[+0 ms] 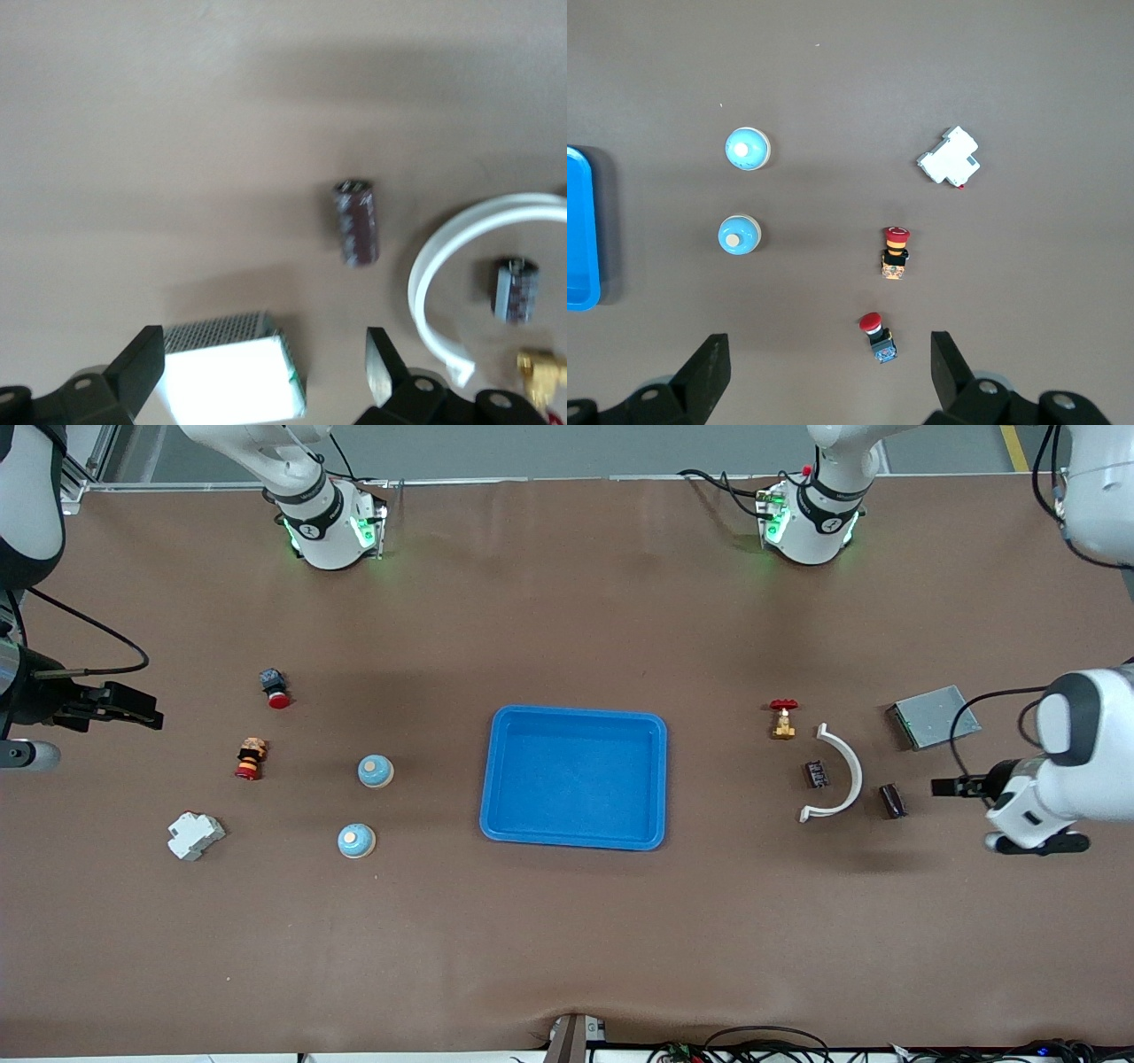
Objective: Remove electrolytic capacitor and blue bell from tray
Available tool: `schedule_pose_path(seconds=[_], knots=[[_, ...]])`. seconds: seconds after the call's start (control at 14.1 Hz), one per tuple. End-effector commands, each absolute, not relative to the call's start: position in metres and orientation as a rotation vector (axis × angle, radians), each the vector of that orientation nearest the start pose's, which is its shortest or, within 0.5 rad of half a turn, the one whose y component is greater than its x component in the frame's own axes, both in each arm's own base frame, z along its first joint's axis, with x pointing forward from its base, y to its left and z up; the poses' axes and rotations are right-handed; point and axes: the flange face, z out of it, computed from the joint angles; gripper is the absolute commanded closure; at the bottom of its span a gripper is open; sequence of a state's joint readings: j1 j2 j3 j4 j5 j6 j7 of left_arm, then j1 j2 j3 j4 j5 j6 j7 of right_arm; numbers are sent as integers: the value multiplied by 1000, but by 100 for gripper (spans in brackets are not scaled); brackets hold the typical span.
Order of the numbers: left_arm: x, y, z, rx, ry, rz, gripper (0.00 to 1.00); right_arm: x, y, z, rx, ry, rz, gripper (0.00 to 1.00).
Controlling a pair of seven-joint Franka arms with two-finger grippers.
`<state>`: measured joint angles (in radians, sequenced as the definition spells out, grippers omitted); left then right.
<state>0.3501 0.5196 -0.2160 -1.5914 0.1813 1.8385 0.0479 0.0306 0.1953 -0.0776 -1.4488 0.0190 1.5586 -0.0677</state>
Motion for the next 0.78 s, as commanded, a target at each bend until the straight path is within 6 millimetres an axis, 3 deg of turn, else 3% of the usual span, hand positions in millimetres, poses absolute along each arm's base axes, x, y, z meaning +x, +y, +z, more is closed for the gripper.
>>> schedule_pose_path(seconds=[0.0,0.14,0.5,0.71], knots=[[630,117,360,-3087,-43,417,0,603,-32,573,-3133,-12,129,0],[620,124,390,-3080,-69,414,0,603,-26,574,-3126,-40,126,0],[579,121,496,-3120,-153,365,0,604,-24,573,-3126,-45,126,0],[571,115,536,-3131,-165,320,0,604,-16,571,-3136,-56,135,0]])
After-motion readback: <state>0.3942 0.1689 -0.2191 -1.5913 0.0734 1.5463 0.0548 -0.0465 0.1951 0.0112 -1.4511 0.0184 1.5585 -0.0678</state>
